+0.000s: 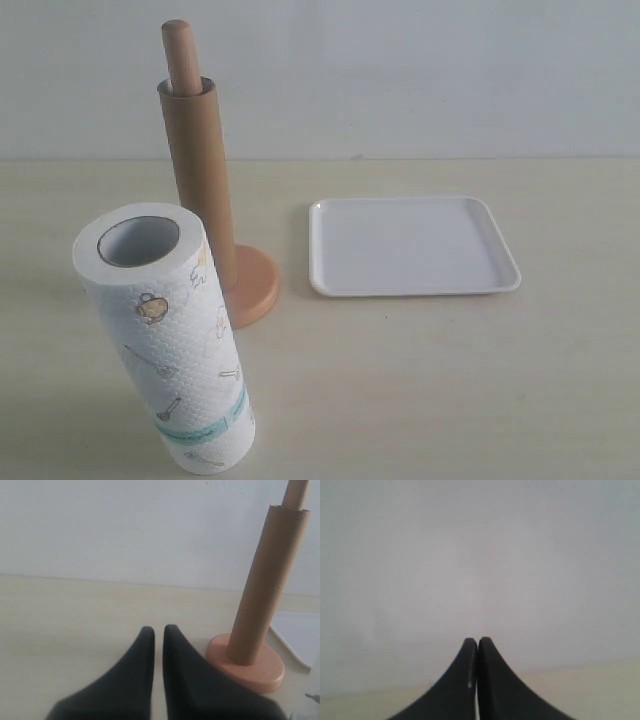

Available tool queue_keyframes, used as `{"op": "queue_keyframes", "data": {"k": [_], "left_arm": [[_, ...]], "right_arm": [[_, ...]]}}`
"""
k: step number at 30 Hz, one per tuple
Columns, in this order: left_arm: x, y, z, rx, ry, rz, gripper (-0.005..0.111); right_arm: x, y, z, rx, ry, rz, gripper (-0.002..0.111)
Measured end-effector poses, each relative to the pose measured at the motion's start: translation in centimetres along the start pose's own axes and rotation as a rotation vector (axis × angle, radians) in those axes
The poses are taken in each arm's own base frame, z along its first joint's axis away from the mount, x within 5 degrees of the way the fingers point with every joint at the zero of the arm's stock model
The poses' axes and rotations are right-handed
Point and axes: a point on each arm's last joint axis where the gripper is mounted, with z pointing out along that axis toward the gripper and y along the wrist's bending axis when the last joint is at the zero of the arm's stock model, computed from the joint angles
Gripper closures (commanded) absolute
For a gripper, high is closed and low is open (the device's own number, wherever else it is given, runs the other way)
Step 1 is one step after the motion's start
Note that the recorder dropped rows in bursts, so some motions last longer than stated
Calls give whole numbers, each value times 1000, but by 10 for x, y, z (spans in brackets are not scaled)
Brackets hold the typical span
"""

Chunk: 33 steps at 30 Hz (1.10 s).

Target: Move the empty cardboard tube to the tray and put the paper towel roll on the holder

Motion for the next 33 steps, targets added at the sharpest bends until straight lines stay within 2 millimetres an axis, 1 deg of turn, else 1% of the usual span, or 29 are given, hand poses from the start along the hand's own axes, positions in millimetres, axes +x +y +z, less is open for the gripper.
{"op": "queue_keyframes", "data": {"k": [2, 4, 8, 10, 12, 14, 17, 21, 22, 25, 27, 30, 33], "left_arm": [[0, 0, 0, 0, 0, 0, 101], [0, 0, 0, 0, 0, 0, 101], [0, 0, 0, 0, 0, 0, 101], [0, 0, 0, 0, 0, 0, 101], [0, 0, 0, 0, 0, 0, 101], [0, 0, 0, 0, 0, 0, 101], [0, 0, 0, 0, 0, 0, 101], [0, 0, 0, 0, 0, 0, 101], [0, 0, 0, 0, 0, 0, 101], [0, 0, 0, 0, 0, 0, 101], [0, 0, 0, 0, 0, 0, 101], [0, 0, 0, 0, 0, 0, 101], [0, 0, 0, 0, 0, 0, 101]], "right_arm": [[5, -1, 18, 40, 175, -10, 108], [15, -3, 33, 65, 312, -27, 108], [42, -8, 63, 93, 507, -56, 108], [53, -10, 73, 91, 574, -80, 108], [65, -8, 85, 35, 633, -143, 108], [74, 3, 95, -88, 663, -188, 108], [88, 22, 109, -323, 671, -265, 108], [106, 38, 128, -559, 629, -280, 108], [111, 41, 134, -607, 619, -262, 108], [125, 51, 147, -773, 546, -263, 108], [134, 58, 156, -892, 471, -235, 108], [148, 64, 168, -1022, 362, -207, 108], [167, 64, 185, -1082, 338, -189, 108]]}}
